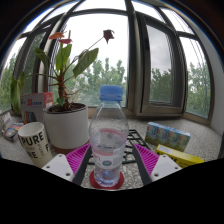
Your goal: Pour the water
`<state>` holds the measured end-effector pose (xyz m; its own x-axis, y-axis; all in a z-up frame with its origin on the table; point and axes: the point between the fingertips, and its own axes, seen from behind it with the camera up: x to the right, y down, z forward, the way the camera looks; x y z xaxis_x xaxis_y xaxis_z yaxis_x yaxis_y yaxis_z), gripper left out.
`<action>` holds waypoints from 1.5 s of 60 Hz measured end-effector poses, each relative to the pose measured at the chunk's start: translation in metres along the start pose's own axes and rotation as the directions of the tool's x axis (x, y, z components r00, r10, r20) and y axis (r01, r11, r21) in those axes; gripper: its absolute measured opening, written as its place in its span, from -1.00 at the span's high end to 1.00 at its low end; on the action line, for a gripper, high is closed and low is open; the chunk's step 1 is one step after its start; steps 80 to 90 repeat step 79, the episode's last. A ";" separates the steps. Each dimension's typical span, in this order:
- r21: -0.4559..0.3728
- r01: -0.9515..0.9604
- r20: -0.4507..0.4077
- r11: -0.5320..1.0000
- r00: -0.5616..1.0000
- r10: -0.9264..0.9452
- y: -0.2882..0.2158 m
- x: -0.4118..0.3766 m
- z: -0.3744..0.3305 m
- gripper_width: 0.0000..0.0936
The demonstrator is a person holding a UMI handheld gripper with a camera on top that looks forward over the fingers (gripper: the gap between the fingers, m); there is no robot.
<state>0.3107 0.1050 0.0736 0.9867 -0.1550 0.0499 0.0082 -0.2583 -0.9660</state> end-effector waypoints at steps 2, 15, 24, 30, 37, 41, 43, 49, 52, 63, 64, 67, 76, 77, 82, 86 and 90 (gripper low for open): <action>-0.009 -0.009 -0.016 1.000 1.000 0.009 0.000 0.003 -0.006 -0.75; -0.063 -0.029 -0.063 0.998 0.998 0.025 -0.010 0.002 -0.079 -0.82; -0.066 -0.024 -0.077 0.998 0.997 0.019 -0.017 -0.013 -0.163 -0.83; -0.063 -0.017 -0.096 0.998 0.995 0.011 -0.018 -0.024 -0.225 -0.82; -0.066 -0.017 -0.115 0.998 0.993 0.010 -0.010 -0.038 -0.302 -0.82; -0.070 -0.023 -0.138 0.997 0.990 0.013 -0.001 -0.043 -0.345 -0.82; -0.077 -0.023 -0.142 0.997 0.990 0.012 0.004 -0.046 -0.364 -0.81; -0.087 -0.027 -0.142 0.996 0.990 0.015 0.017 -0.057 -0.421 -0.82; -0.080 -0.022 -0.146 0.997 0.989 0.011 0.020 -0.061 -0.448 -0.82; -0.069 0.004 -0.175 0.998 0.984 -0.016 0.025 -0.063 -0.515 -0.82; -0.069 0.000 -0.175 0.998 0.985 -0.012 0.026 -0.064 -0.519 -0.82; -0.068 -0.001 -0.179 0.998 0.984 -0.011 0.026 -0.062 -0.528 -0.82; -0.058 -0.003 -0.175 0.998 0.985 -0.007 0.026 -0.066 -0.546 -0.82; -0.056 -0.006 -0.174 0.998 0.985 -0.003 0.026 -0.067 -0.547 -0.82; -0.053 -0.011 -0.173 0.999 0.985 0.001 0.026 -0.068 -0.547 -0.82; -0.053 -0.011 -0.173 0.999 0.985 0.001 0.026 -0.068 -0.547 -0.82; -0.053 -0.011 -0.173 0.999 0.985 0.001 0.026 -0.068 -0.547 -0.82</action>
